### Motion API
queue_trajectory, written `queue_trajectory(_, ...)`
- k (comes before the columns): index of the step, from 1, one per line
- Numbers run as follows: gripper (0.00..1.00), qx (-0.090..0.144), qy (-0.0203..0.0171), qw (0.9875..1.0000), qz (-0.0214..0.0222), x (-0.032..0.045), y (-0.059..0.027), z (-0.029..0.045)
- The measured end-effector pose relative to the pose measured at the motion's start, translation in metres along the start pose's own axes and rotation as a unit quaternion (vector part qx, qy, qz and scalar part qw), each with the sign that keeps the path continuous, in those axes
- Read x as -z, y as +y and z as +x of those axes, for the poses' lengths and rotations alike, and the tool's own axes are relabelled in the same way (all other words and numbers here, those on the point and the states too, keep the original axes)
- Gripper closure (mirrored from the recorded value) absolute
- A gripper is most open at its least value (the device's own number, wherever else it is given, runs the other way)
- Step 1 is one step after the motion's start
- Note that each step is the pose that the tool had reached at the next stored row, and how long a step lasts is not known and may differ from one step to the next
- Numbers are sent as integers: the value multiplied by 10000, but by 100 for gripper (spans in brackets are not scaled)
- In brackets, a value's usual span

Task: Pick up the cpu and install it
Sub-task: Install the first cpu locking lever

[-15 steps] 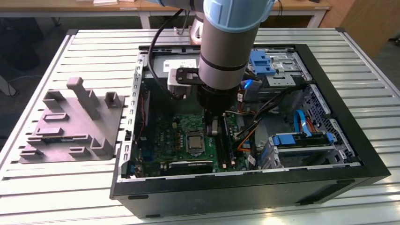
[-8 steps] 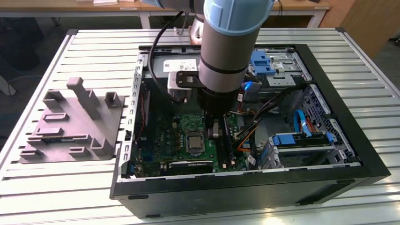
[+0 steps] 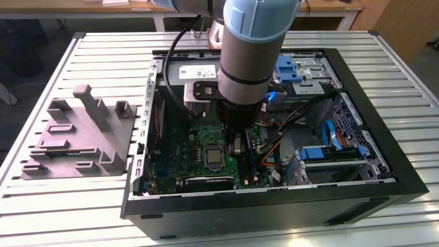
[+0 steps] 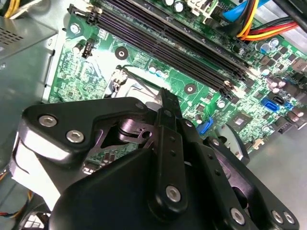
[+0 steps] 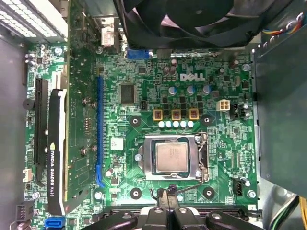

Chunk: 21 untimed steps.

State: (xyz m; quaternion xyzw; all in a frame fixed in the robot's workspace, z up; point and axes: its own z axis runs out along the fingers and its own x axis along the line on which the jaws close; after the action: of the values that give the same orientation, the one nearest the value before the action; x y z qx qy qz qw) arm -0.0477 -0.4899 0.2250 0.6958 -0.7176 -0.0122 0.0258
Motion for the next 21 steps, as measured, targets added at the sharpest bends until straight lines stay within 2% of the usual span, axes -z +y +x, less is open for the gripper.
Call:
queue_trajectory(5,89,28,1,10000,1,-71,-4,-1)
queue_trajectory(21,89,230,12,9997,5,-146,-5,51)
